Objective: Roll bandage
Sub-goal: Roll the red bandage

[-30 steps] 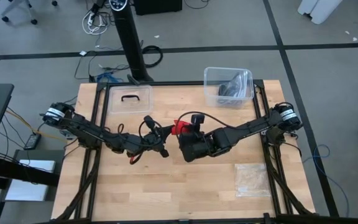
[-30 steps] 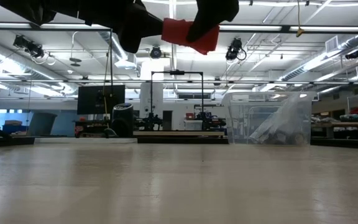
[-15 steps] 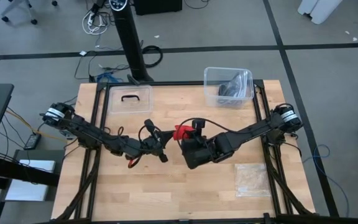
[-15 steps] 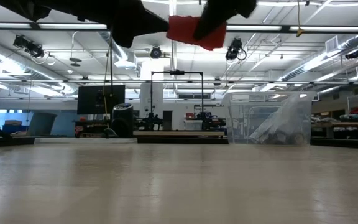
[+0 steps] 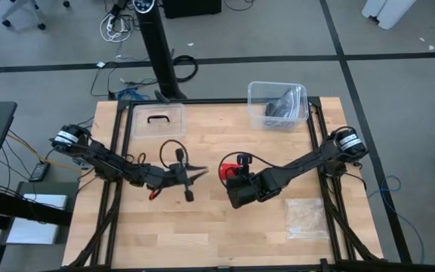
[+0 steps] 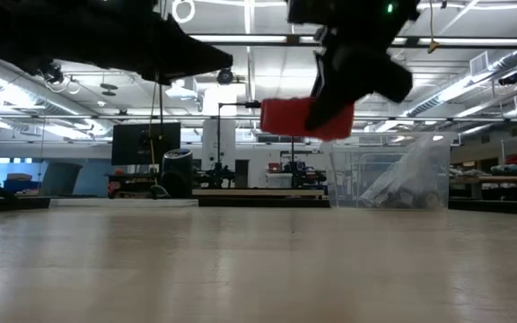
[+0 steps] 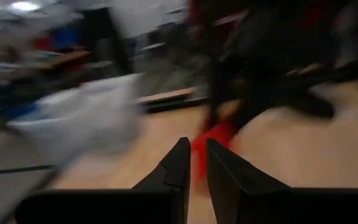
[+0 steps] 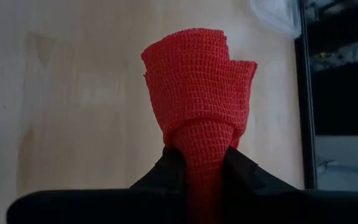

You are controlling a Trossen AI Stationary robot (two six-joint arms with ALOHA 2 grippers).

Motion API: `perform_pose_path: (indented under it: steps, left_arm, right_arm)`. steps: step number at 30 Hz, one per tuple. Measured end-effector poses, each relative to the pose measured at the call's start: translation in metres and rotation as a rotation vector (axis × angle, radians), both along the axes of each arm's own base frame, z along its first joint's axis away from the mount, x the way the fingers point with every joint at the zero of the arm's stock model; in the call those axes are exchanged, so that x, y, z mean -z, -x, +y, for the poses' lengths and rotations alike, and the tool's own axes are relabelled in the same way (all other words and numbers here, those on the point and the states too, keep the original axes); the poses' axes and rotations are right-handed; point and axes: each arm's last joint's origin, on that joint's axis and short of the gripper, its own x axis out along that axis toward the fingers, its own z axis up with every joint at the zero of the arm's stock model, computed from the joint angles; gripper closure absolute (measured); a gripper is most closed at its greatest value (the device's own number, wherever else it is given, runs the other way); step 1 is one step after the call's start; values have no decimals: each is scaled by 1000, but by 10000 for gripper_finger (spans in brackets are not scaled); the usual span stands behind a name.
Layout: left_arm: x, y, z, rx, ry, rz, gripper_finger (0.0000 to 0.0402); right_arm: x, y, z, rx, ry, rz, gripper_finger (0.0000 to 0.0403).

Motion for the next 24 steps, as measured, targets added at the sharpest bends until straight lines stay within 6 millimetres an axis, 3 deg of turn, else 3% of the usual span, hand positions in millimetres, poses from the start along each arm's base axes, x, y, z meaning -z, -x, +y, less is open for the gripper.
perform_pose_path:
  steps: [5,10,19,24]
  left_arm:
    - [1,-3,5,152,123,-11,377]
    - [6,-6,16,113,130,26,398]
    - [41,-33,28,91,250,116,400]
    - [51,-53,27,113,254,129,401]
  right_arm:
    - [34,1,-11,-78,47,-16,332]
    - [56,5,-22,-150,72,2,318]
    - [76,8,-31,-269,22,-23,309]
    - [76,8,-30,-305,-7,-12,280]
